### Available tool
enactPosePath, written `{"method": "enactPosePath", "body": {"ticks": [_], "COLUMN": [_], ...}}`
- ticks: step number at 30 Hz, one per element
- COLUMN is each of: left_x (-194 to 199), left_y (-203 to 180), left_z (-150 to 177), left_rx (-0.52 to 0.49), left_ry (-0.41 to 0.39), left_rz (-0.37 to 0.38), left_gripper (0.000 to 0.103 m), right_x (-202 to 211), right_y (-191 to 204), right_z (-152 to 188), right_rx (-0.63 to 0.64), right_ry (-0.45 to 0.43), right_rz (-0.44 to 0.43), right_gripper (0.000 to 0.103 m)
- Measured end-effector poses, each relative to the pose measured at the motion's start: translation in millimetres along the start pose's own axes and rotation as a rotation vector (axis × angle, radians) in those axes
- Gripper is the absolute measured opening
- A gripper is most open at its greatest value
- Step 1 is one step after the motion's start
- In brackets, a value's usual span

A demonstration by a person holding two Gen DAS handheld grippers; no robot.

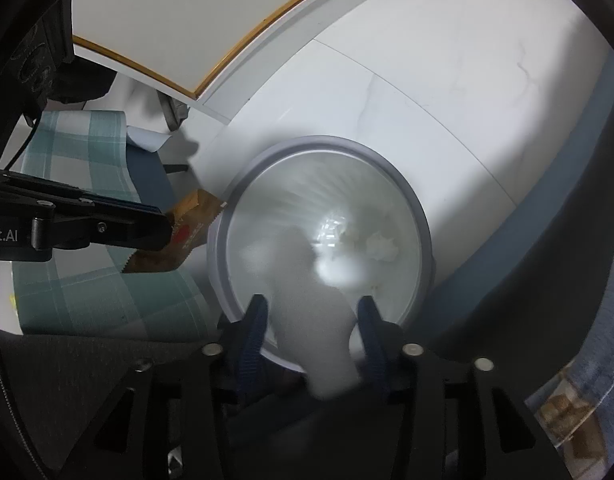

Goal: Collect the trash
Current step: 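Open both grippers over the metal bin to drop sachet and foam, then bring both tools back over the table toward the yellow wrappers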

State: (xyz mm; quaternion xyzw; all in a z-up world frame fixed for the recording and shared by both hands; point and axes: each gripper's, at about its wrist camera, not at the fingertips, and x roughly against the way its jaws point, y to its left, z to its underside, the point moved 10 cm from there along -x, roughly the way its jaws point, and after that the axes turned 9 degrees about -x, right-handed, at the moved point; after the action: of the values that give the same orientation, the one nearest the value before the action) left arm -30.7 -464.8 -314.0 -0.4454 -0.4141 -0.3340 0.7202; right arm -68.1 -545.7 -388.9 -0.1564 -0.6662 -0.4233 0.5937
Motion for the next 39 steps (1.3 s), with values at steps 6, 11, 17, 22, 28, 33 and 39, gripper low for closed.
{"method": "enactPosePath", "body": {"ticks": [6, 11, 17, 22, 28, 33, 39], "left_x": [-4, 3, 32, 85, 164, 219, 279], "left_y": [1, 2, 12, 22, 38, 52, 78], "left_z": [3, 2, 0, -1, 31, 71, 140], "left_rx": [0.02, 0.033, 0.086, 0.143, 0.21, 0.304, 0.418], "left_ry": [0.008, -0.026, -0.127, -0.312, -0.571, -0.772, -0.981], "left_rz": [0.018, 0.038, 0.011, -0.018, -0.189, -0.256, -0.393], "left_gripper": [0.009, 0.012, 0.026, 0.042, 0.063, 0.064, 0.081], "right_x": [3, 16, 35, 66, 123, 174, 227], "right_y": [1, 2, 3, 7, 35, 80, 147], "right_z": [-1, -4, -7, -16, -29, -34, -29], "right_rx": [0.004, 0.013, 0.018, 0.016, 0.075, 0.154, 0.311], "right_ry": [-0.001, -0.054, -0.104, -0.182, -0.339, -0.48, -0.607], "right_rz": [-0.007, 0.003, 0.001, -0.018, -0.054, -0.112, -0.167], "right_gripper": [0.052, 0.057, 0.06, 0.063, 0.069, 0.071, 0.076]}}
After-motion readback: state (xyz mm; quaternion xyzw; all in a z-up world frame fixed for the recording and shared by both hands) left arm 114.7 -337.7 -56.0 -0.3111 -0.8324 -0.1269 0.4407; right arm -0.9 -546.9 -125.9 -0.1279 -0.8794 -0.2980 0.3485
